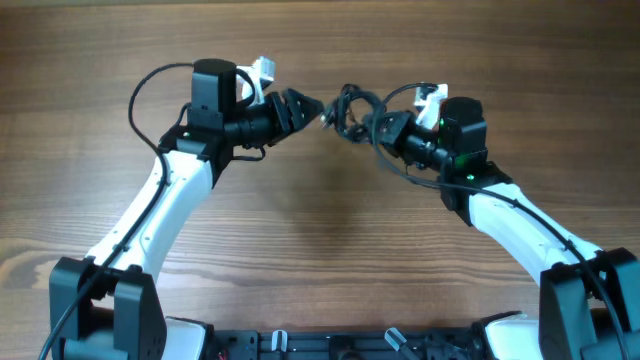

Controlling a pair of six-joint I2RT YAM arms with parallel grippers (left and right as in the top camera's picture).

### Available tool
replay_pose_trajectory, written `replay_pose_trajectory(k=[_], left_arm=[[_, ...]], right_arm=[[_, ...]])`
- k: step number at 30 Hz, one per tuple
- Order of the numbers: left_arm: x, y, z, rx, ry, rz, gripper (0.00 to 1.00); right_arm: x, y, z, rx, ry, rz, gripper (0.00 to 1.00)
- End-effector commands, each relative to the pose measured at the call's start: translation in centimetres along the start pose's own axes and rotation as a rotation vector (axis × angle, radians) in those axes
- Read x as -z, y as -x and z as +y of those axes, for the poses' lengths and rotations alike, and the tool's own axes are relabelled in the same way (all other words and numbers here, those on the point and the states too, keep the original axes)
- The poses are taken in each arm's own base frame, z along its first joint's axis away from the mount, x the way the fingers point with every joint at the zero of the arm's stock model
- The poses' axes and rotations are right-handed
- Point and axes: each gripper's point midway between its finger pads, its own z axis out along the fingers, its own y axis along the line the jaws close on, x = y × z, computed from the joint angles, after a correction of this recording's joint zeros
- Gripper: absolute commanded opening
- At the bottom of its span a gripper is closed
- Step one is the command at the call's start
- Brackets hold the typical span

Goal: Untangle cables

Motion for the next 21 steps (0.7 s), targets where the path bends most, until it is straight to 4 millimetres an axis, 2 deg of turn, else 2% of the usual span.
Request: replay_pose_trajectory(k=[1, 4, 7, 9, 12, 15, 16, 17, 18, 19, 20, 21], left_arm=[[-0.4, 0.0, -0.5, 0.19, 0.028, -0.033, 0.67], [-2.1, -1.4, -1.0, 0.184, 0.085, -0.052, 0.68], [-2.5, -1.7, -0.8, 0.19, 0.107, -0.059, 0.65], [-2.7, -1.9, -0.5, 0.2, 0.116, -0.051, 0.61], [-3.2, -2.2, 0.6, 0.22, 0.142, -0.033, 0.43], [-3.6, -2.4, 1.1, 0.23, 0.156, -0.023, 0.36], [-3.6, -2.3, 1.3, 0.23, 0.162, -0.03, 0.26], [-3.5, -2.1, 1.6, 0.227, 0.177, -0.048, 0.04], [-3.4, -1.5, 2.1, 0.218, 0.2, -0.079, 0.04], [-2.8, -0.4, 2.9, 0.179, 0.229, -0.117, 0.04], [-2.2, 0.4, 3.5, 0.149, 0.238, -0.135, 0.04], [-1.4, 1.5, 3.9, 0.081, 0.225, -0.137, 0.04]], right_arm=[[-0.2, 0.7, 0.6, -0.087, -0.016, -0.074, 0.05], [-1.2, -1.9, 1.8, -0.074, -0.001, -0.02, 0.05], [-1.5, -2.8, 2.3, -0.065, 0.012, 0.006, 0.05], [-1.4, -3.1, 3.4, -0.048, 0.061, 0.031, 0.05], [-1.4, -2.8, 4.3, -0.031, 0.095, 0.018, 0.05], [-1.4, -3.1, 4.4, -0.03, 0.104, 0.037, 0.05], [-1.3, -3.3, 4.6, -0.028, 0.109, 0.046, 0.06], [-1.3, -3.3, 4.6, -0.026, 0.11, 0.049, 0.09], [-1.3, -3.1, 4.5, -0.013, 0.106, 0.04, 0.2], [-1.2, -2.8, 4.3, 0.044, 0.102, 0.026, 0.44], [-1.1, -2.3, 3.8, 0.115, 0.088, 0.015, 0.61], [-0.8, -1.6, 2.5, 0.221, 0.052, 0.01, 0.73]])
